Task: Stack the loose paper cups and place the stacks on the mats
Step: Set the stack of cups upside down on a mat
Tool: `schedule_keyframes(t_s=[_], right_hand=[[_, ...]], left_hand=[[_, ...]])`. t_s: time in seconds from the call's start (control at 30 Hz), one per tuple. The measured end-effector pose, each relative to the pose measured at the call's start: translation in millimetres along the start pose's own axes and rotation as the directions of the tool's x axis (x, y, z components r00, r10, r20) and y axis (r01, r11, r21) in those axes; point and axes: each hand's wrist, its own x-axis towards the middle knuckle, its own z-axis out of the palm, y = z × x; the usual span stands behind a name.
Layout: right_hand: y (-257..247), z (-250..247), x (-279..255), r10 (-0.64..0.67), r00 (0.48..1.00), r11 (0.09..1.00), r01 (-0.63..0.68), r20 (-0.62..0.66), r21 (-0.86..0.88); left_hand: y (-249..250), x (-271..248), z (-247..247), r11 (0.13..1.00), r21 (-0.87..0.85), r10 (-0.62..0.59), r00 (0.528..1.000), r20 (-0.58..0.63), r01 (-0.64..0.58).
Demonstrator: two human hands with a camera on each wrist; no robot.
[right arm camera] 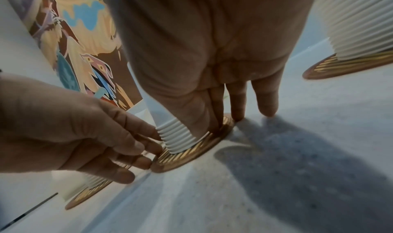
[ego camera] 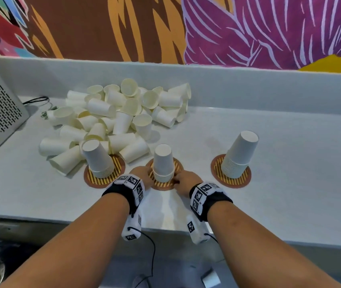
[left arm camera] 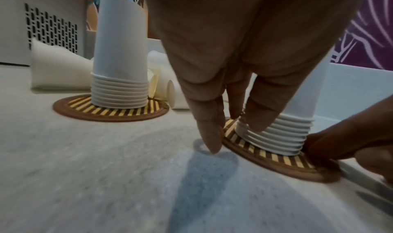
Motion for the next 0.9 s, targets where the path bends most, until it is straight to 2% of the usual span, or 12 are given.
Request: schedule_keyframes(t_s=[0.33, 0.63, 0.73, 0.83, 0.9], right_hand=[[35.3, -2.8, 8.0, 0.15, 0.987, 0.989, -0.149, -0.062, 0.014], [56.2, -11.7, -2.7, 0.145, 0.987, 0.989, -0.142, -0.065, 0.049], [58.5, -13.3, -5.4, 0.162, 0.977, 0.986, -0.154, -0.142, 0.064], [62.3, -16.5, -7.7, 0.233, 0.932, 0.972, -0.233, -0.277, 0.032], [63.4, -18.9, -7.3, 0.272, 0.922, 0.96, -0.282, -0.277, 0.004]], left_hand=[[31.2, 30.0, 8.9, 0.992, 0.014, 0.125, 0.991, -0.042, -0.124], [55.5, 37.4, 12.8, 0.983, 0.012, 0.183, 0.981, -0.064, -0.183], [56.8, 37.9, 10.8, 0.985, 0.005, 0.175, 0.983, -0.061, -0.175], [55.9, 40.4, 10.9, 0.986, -0.002, 0.165, 0.985, -0.051, -0.166], [55.6, 42.7, 12.0, 0.986, -0.014, 0.164, 0.985, -0.056, -0.165]])
